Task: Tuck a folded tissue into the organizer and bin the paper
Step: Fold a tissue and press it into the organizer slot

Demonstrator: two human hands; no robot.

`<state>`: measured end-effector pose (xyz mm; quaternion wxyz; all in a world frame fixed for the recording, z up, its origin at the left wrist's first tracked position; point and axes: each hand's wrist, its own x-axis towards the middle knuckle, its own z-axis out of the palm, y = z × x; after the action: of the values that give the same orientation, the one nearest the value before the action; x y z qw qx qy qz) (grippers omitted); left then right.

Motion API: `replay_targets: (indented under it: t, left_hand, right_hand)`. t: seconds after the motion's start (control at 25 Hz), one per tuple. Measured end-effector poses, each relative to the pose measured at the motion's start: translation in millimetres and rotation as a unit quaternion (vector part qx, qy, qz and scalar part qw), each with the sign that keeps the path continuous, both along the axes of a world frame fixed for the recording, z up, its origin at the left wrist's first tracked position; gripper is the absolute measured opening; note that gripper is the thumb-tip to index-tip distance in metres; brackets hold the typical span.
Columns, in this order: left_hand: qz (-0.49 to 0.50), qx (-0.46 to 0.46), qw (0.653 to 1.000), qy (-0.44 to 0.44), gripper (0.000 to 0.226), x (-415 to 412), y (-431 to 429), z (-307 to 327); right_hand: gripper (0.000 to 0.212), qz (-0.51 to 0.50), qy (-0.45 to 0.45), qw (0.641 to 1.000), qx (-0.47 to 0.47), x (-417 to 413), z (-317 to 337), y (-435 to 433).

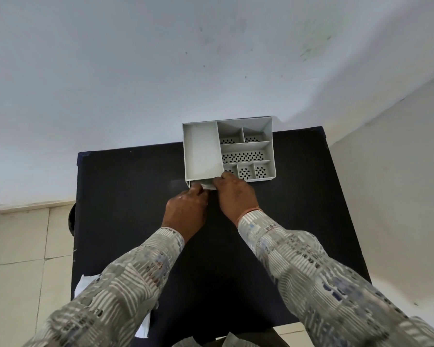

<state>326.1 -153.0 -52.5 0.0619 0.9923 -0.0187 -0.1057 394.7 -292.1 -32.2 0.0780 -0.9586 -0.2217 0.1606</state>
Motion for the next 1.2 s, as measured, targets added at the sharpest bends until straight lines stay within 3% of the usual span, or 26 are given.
replay_targets:
  t: [0.16, 0.32, 0.64, 0.8, 0.96, 1.04, 1.2]
  left_hand:
    - [0.019, -0.012, 1.000, 0.010, 0.039, -1.2, 1.1, 3.3]
    - [0.030, -0.001, 0.999, 0.038, 0.051, 6.9, 3.9, 6.0]
    - [0.089, -0.073, 0.993, 0.032, 0.043, -10.9, 10.7, 12.6]
    - [0.323, -0.194, 0.926, 0.018, 0.047, -67.1, 47.2, 12.3]
    - [0.428, -0.166, 0.885, 0.082, 0.054, -152.6, 85.3, 0.7]
    - [0.503, -0.149, 0.847, 0.084, 0.059, -193.1, 107.1, -5.3]
    - [0.592, -0.170, 0.769, 0.168, 0.099, -251.9, 134.7, -25.3]
  right_hand:
    - [0.022, -0.009, -0.004, 1.000, 0.008, -19.3, 4.5, -2.7]
    - [0.031, 0.027, 0.045, 0.999, -0.014, -13.2, -1.4, 0.6]
    - [0.056, 0.009, 0.089, 0.996, 0.002, -28.2, -4.8, 1.8]
    - [0.052, 0.028, 0.140, 0.989, 0.036, -68.8, -11.9, 21.3]
    - [0.041, 0.055, 0.206, 0.976, 0.045, -102.2, -32.2, 58.0]
    - [0.038, 0.080, 0.236, 0.967, 0.052, -120.9, -42.4, 79.5]
    - [0.057, 0.121, 0.294, 0.948, 0.002, -157.4, -62.7, 118.9]
